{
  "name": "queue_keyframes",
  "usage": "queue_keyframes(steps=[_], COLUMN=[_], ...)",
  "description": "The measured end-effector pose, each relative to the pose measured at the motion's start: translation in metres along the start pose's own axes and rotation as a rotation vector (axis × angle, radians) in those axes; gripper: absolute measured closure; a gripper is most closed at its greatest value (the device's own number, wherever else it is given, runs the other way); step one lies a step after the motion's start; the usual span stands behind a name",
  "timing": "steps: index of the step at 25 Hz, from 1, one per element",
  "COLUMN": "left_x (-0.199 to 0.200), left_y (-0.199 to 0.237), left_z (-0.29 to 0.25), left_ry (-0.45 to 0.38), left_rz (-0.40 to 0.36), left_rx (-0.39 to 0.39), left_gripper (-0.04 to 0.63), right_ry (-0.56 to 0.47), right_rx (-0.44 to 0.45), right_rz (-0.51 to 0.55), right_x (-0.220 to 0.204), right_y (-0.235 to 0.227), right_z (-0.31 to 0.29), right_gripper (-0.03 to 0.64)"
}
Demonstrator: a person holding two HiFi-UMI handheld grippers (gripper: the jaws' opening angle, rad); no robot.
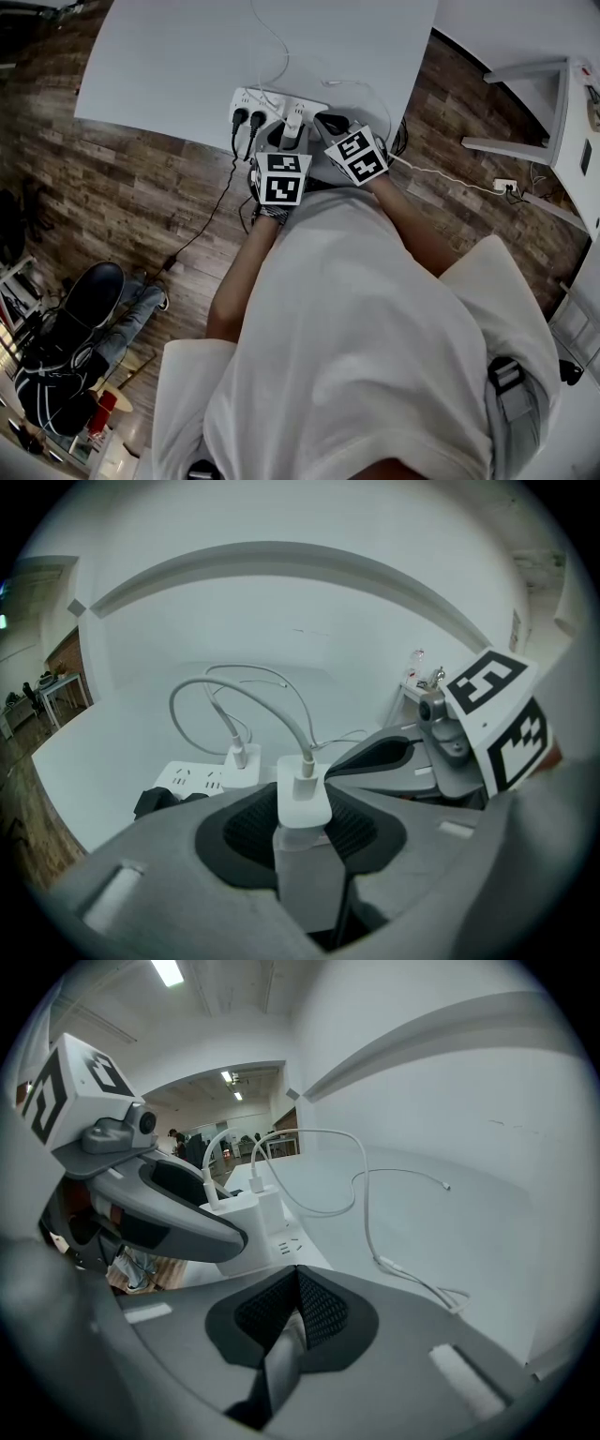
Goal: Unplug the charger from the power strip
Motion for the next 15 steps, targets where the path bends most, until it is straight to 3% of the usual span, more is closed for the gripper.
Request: queue_keyframes(steps=[15], left_x=[0.0044], left_y=[0.0017], left_z=[-0.0030], left_ry=[0.086], left_rz=[-0.014], left_rx=[-0.035], left_gripper=[0.448], right_ry=[-0.006], right_rx=[-0.010], right_rz=[-0.017], right_x=[-0.0002], right_y=[0.0006], right_z=[0.0008], right_gripper=[0.614])
Point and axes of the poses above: the fingertips, and each gripper's own axes: z backward along the fingers, y to its left, x out of its top, the point moved 6 cm from there along z, backward along the fingers, and after that the axes turned 10 degrees about -z, right-handed, at the moved point
